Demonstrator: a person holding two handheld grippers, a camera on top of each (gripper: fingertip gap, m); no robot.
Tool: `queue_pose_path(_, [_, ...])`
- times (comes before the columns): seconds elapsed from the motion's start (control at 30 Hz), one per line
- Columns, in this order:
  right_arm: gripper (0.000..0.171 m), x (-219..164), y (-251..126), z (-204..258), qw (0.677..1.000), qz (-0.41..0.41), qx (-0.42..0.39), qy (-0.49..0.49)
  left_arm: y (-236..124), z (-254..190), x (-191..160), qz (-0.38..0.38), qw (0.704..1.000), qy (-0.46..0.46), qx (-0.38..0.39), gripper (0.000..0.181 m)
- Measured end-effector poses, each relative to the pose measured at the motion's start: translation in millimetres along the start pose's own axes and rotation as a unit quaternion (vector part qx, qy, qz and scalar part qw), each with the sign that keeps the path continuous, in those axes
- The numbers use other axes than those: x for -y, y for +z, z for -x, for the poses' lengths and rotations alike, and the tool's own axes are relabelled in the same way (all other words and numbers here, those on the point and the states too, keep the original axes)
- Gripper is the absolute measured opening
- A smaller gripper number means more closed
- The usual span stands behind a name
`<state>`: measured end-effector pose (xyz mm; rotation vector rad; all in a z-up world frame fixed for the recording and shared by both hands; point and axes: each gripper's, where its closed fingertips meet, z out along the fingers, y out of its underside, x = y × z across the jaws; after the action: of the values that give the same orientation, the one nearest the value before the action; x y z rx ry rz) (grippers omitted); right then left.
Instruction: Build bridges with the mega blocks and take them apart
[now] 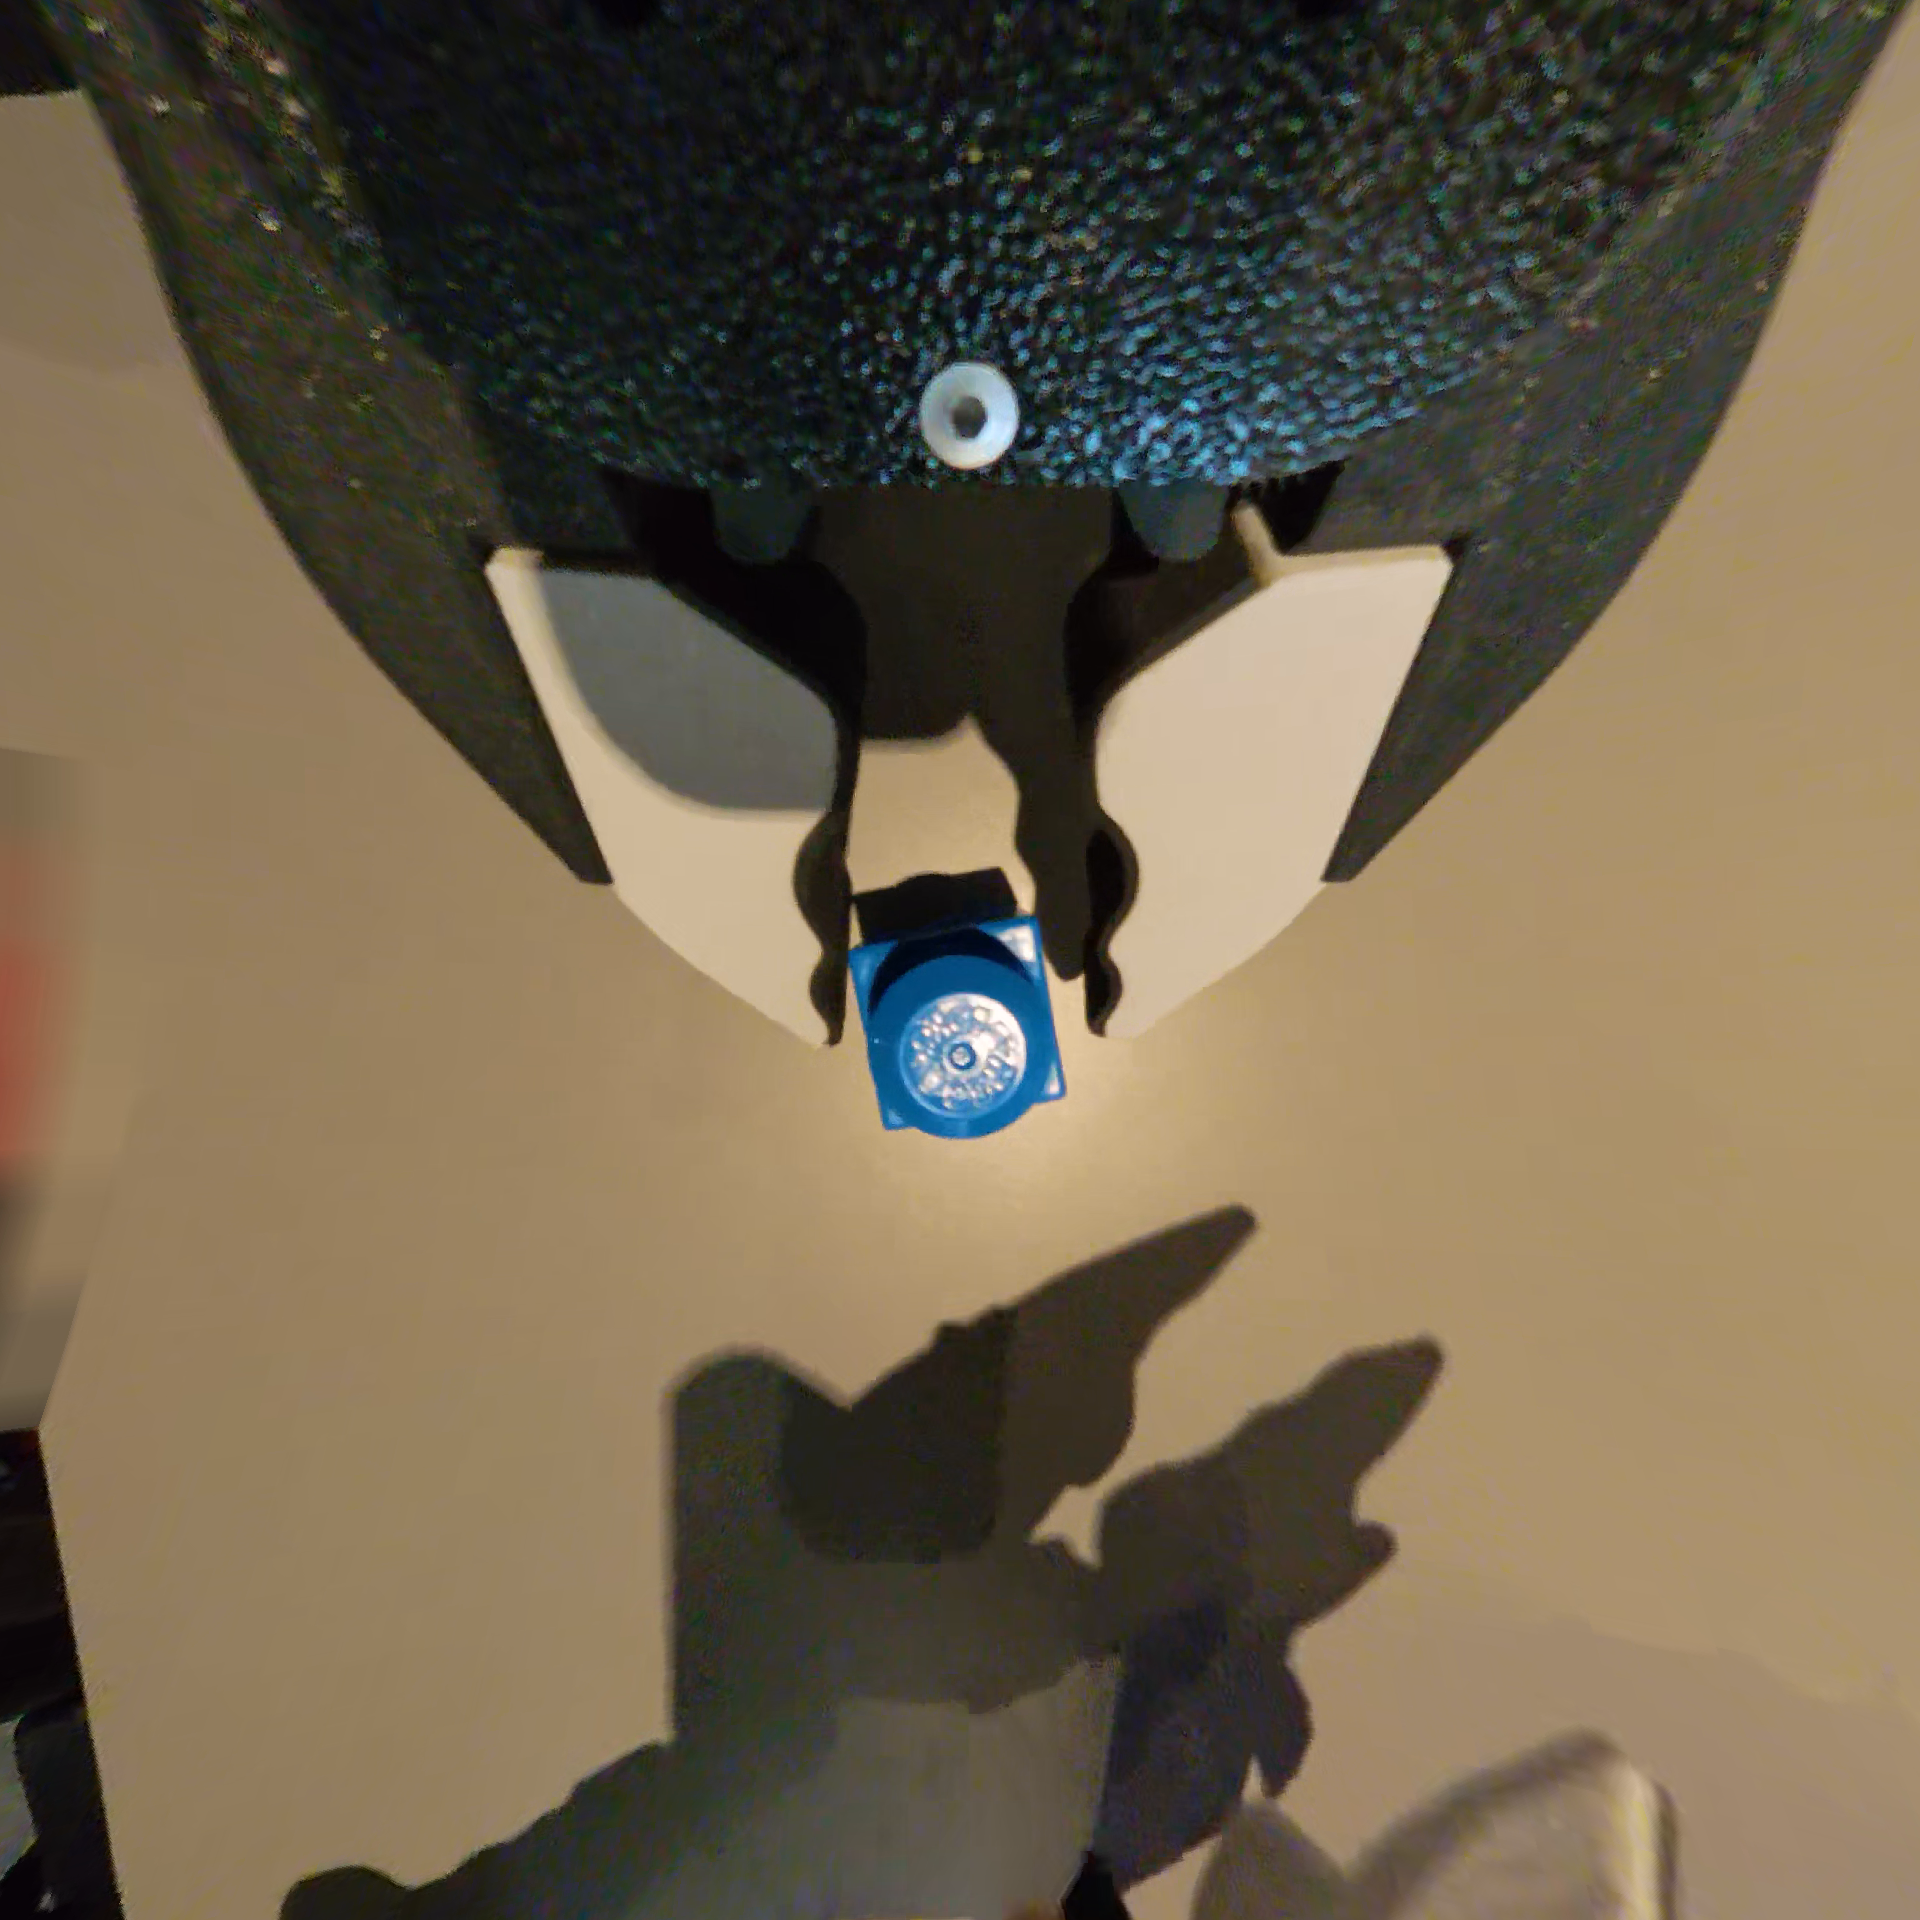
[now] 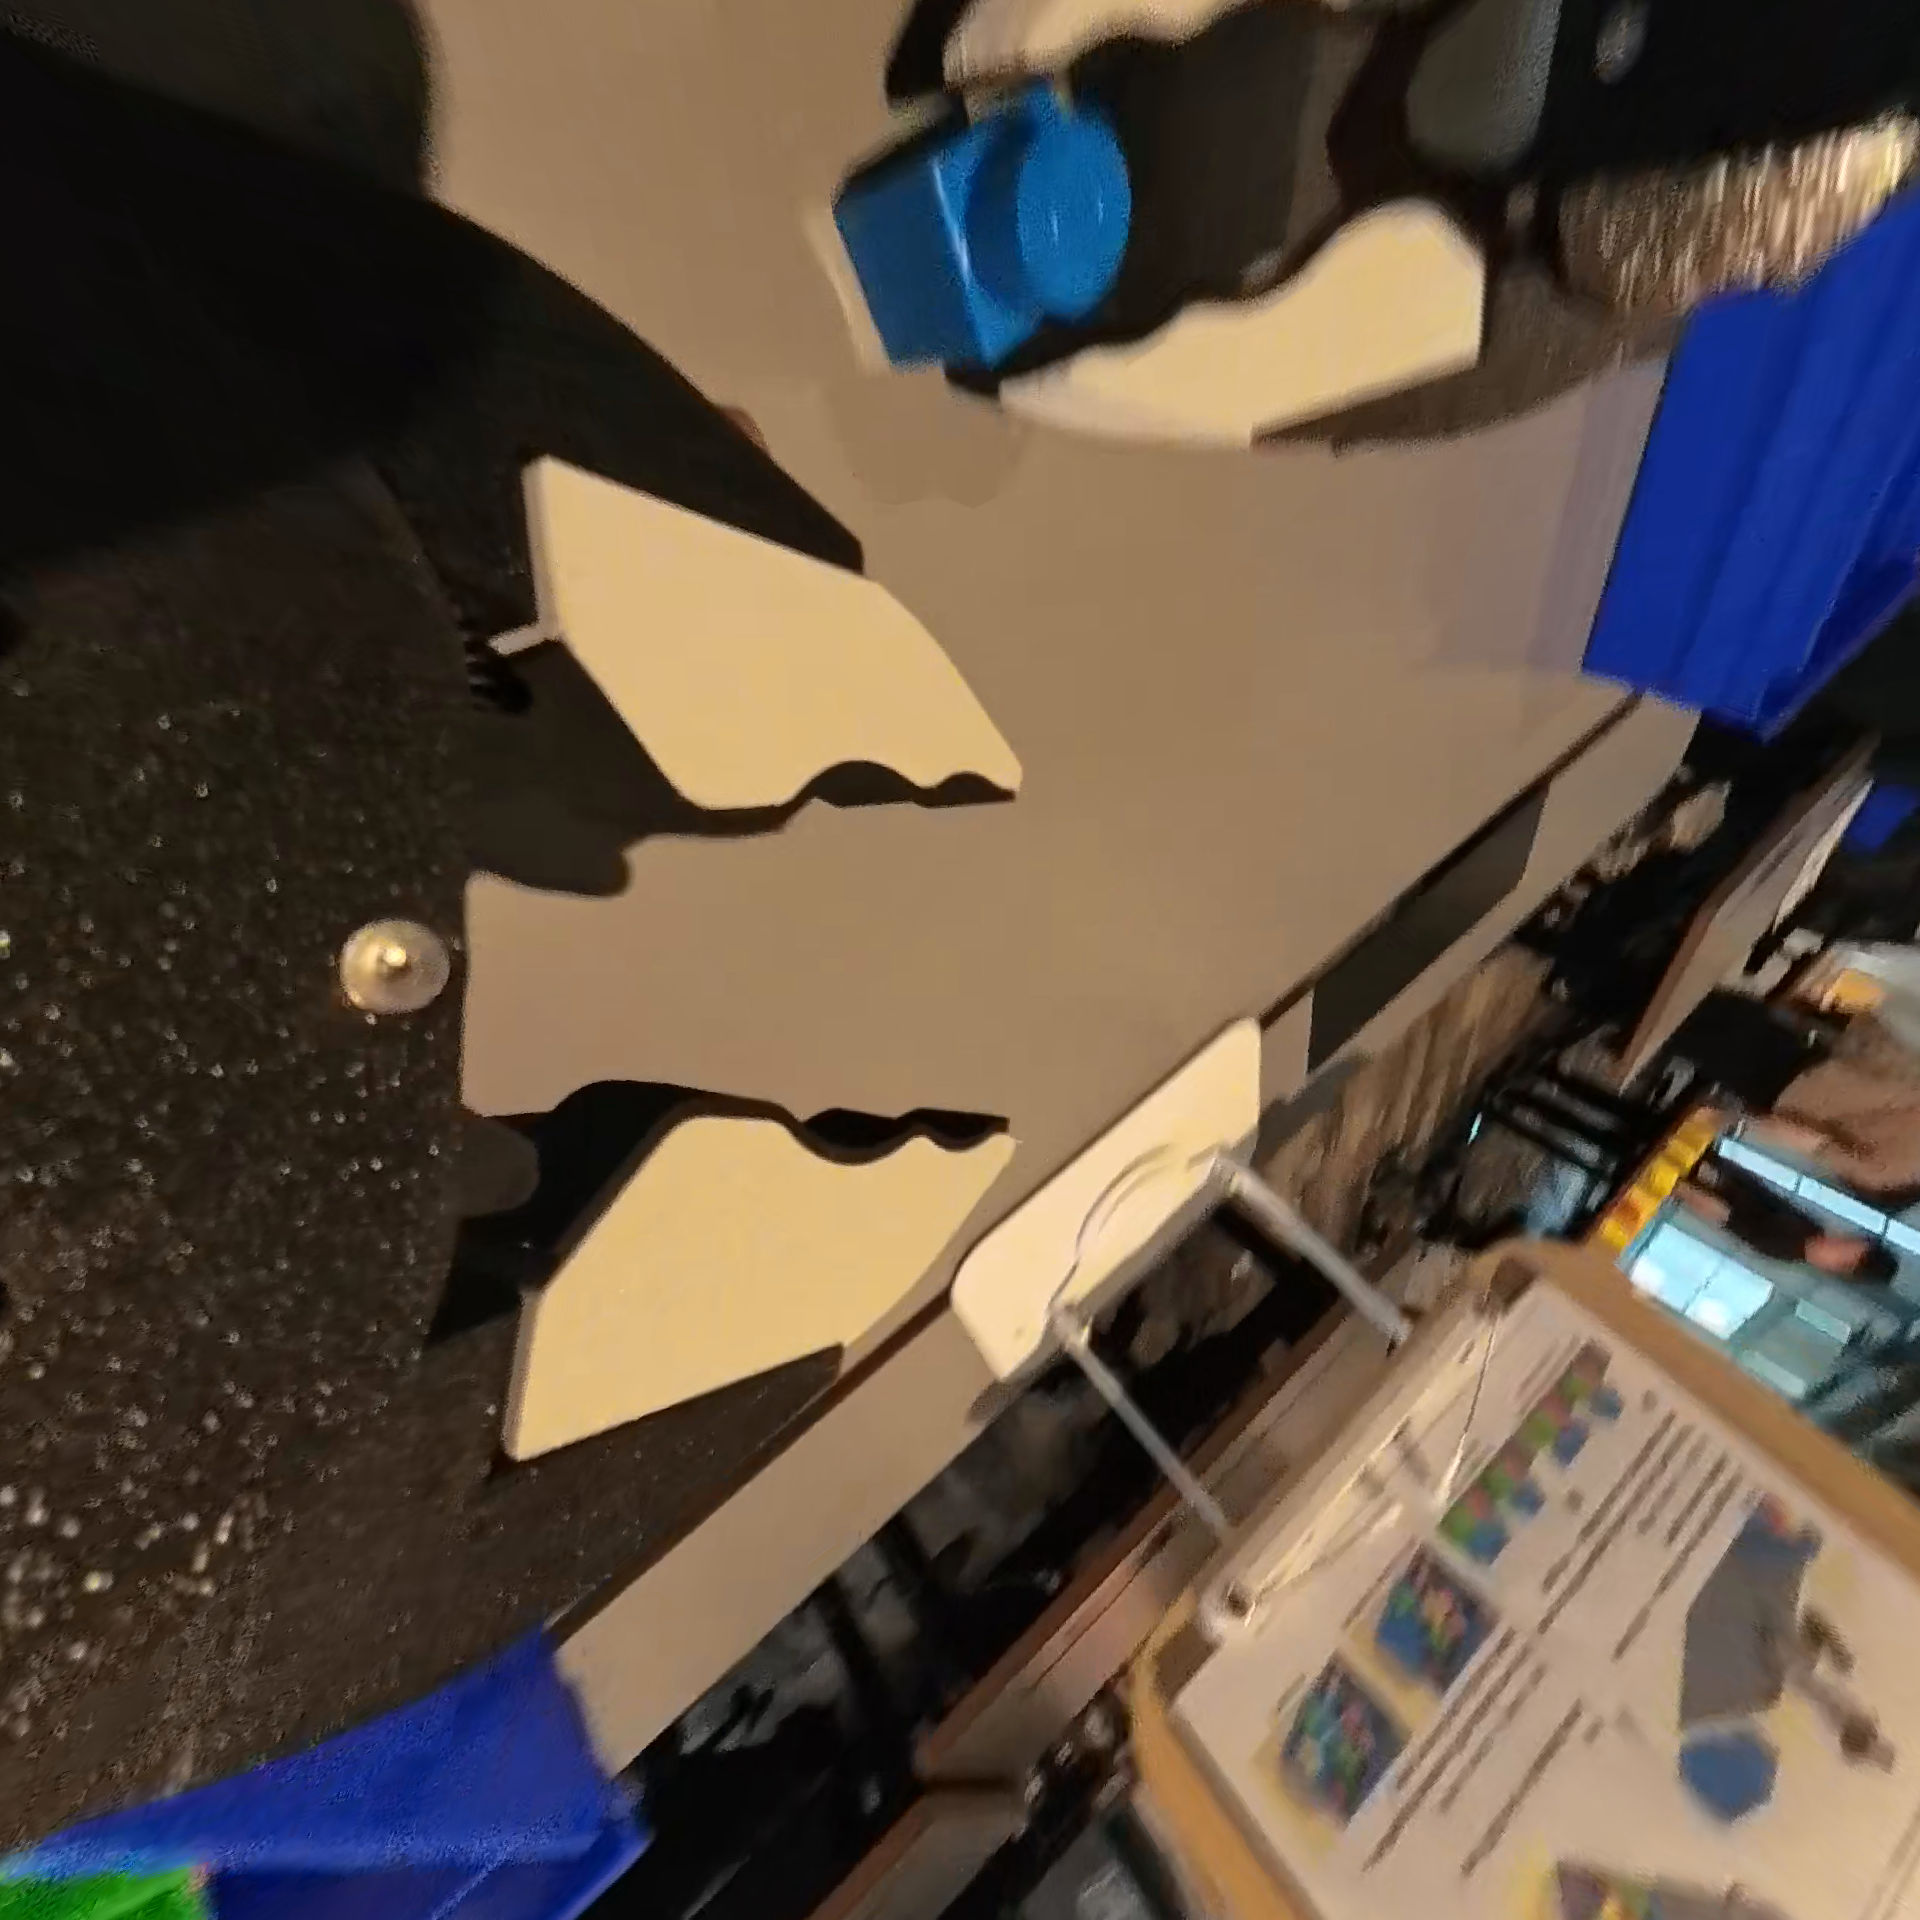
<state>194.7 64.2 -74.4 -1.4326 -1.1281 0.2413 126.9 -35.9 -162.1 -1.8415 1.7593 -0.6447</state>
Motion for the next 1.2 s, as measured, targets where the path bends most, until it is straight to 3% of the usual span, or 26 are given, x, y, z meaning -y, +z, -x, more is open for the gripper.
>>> queue_pose_path(0.23, [0.056,-13,11,88,0.981,0.046,0.187,-0.029,1,5,2,-0.005,1.0,-0.011,0.012,0.036])
queue_pose_path(0.37, [0.058,-16,5,107,0.963,0.047,0.263,0.008,-17,15,24,-0.087,0.995,-0.024,0.036,0.035])
queue_pose_path(0.5, [0.056,-3,-3,113,0.954,0.004,0.298,0.033,-31,12,39,-0.143,0.989,-0.022,0.026,0.035])
queue_pose_path(0.77, [0.037,-4,-4,119,0.954,0.01,0.3,0.006,-21,3,42,-0.137,0.99,0.013,0.017,0.035])
queue_pose_path(0.83, [0.036,-2,-3,113,0.959,0.008,0.284,0.002,-23,8,44,-0.151,0.988,0.012,0.029,0.037])
queue_pose_path(0.93, [0.036,12,-5,85,0.976,-0.017,0.219,-0.005,-36,20,54,-0.197,0.978,-0.001,0.063,0.059])
queue_pose_path(1.07, [0.036,45,-32,5,0.995,-0.085,0.05,-0.008,-50,35,57,-0.227,0.968,-0.029,0.099,0.063])
queue_pose_path(1.2, [0.036,50,-95,-99,0.981,-0.113,-0.159,0.01,-44,37,52,-0.212,0.972,-0.035,0.098,0.062])
